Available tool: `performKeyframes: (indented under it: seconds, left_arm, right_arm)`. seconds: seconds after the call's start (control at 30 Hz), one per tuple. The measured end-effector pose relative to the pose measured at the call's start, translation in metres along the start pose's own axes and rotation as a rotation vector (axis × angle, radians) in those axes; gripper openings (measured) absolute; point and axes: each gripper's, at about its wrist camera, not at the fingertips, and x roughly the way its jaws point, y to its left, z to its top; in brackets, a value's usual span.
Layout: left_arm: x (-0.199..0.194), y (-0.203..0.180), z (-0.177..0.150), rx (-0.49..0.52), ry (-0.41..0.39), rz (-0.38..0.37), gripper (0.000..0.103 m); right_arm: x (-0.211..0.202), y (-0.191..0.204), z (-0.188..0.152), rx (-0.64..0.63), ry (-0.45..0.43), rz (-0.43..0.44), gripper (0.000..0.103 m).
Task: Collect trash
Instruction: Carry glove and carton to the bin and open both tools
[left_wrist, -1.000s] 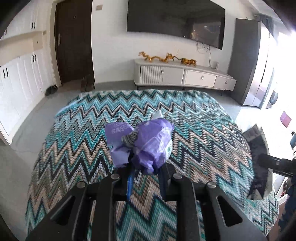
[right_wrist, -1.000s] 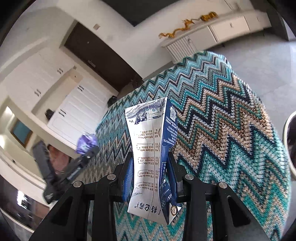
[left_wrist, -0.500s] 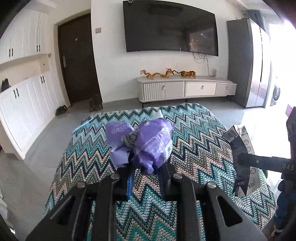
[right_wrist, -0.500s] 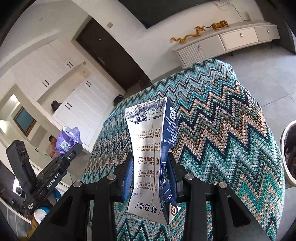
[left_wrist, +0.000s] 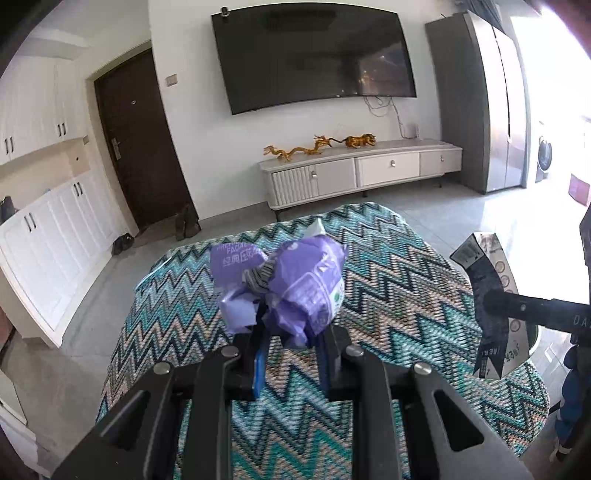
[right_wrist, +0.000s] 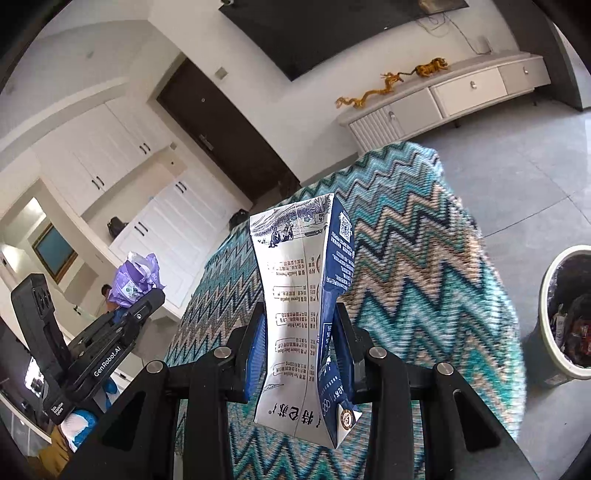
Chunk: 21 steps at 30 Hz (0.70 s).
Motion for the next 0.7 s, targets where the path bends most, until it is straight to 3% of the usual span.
performKeyframes:
  seconds: [0.37,0.53,0.7]
  left_arm:
    - [0.027,-0.083,0.024,0.143,0.042,-0.102,0.021]
    - [0.041,-0.142,0.043,0.207,0.08,-0.245,0.021]
    - [0.067,-0.218,0.063,0.234,0.154,-0.437,0.021]
  right_arm:
    - [-0.044,-0.077,0.0,0.131,-0.101,-0.054,0.034]
    - [-0.075,-0.123,0.003,0.182,-0.169,-0.131,0.034]
    - [-0.099,-0.176,0.01,0.235,-0.211,-0.241,0.034]
